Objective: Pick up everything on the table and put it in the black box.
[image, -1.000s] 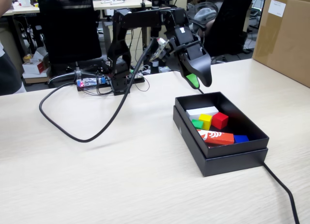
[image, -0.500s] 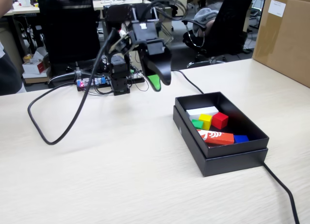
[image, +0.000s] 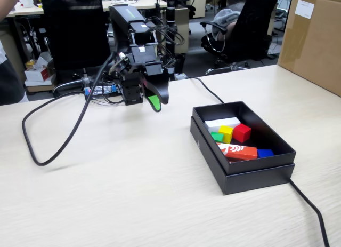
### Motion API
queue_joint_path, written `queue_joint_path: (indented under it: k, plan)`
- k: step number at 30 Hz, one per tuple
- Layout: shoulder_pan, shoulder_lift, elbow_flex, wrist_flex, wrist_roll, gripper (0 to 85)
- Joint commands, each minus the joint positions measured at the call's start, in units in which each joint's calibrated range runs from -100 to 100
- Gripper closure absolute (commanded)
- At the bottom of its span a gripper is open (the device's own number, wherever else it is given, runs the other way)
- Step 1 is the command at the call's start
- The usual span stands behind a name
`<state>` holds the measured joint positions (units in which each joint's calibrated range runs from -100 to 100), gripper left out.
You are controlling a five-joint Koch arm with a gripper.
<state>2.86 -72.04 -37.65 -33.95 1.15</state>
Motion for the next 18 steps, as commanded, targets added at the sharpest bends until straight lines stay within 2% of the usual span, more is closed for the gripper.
queue_joint_path:
  k: [1, 6, 10, 15, 18]
  plan:
    - [-0.59, -9.26, -4.05, 3.67, 0.78, 38.8]
    - [-2.39, -17.98, -21.55, 17.32, -0.49, 38.4]
    - [-3.57, -18.67, -31.16, 25.70, -1.07, 35.5]
    - [-4.44, -18.55, -47.02, 45.66, -2.44, 37.2]
    - [-4.15, -18.09, -53.73, 50.84, -2.74, 37.5]
